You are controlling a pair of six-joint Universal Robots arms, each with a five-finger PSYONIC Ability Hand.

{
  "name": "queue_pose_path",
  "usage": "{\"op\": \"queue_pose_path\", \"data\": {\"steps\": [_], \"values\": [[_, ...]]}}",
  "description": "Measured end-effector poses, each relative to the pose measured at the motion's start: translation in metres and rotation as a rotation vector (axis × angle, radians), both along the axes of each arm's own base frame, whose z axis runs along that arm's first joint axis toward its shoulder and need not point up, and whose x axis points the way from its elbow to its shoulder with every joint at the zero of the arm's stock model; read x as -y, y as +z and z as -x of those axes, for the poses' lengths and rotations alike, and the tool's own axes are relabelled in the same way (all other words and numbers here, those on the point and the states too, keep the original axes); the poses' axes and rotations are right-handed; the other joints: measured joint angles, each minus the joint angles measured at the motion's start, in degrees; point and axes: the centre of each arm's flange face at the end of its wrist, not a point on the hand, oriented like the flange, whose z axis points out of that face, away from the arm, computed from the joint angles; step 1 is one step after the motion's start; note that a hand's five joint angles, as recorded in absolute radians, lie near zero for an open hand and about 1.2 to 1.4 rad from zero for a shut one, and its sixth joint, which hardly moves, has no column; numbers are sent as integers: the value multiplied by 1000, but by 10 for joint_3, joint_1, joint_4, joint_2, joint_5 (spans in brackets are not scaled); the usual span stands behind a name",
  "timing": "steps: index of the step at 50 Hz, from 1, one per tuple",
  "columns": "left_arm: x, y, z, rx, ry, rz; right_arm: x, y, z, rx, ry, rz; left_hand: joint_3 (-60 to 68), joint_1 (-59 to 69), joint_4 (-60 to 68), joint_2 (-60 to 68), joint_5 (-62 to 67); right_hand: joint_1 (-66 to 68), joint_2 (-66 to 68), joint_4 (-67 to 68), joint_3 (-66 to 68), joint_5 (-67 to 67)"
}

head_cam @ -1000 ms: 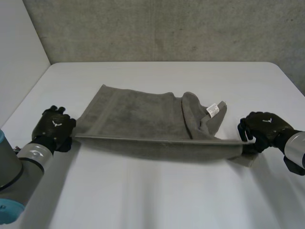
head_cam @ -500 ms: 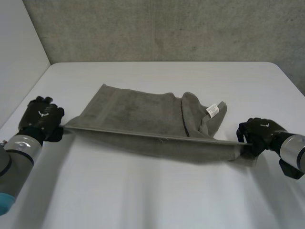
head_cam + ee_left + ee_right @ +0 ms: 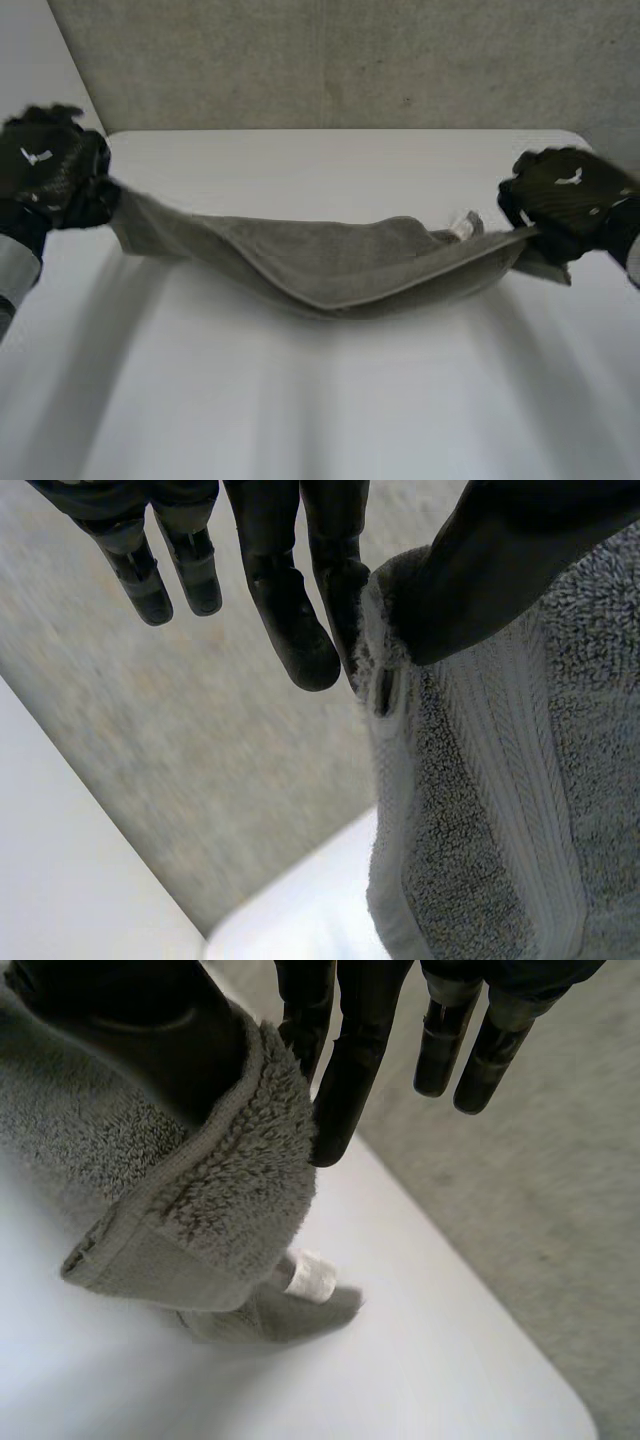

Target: Fold the towel.

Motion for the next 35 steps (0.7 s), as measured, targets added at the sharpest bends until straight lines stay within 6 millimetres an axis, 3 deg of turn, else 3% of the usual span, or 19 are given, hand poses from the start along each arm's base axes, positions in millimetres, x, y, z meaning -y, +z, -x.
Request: {"op": "queue_pose_path", "data": {"steps": [14, 22, 29, 35], "values": [[16, -33, -4, 28, 2, -108, 11, -47, 6, -279, -27, -26, 0, 0, 0, 0, 0, 0, 0, 0, 0, 0], [20, -55, -4, 82, 1, -171, 12, -79, 8, -242, -59, -164, 0, 0, 0, 0, 0, -325, -321, 0, 0, -335], [23, -60, -10, 104, 19, -182, 15, -91, 10, -171, -97, -214, 0, 0, 0, 0, 0, -310, -313, 0, 0, -310], [24, -61, -15, 103, 37, -187, 16, -96, 14, -144, -114, -231, 0, 0, 0, 0, 0, -230, -227, 0, 0, -234]]}}
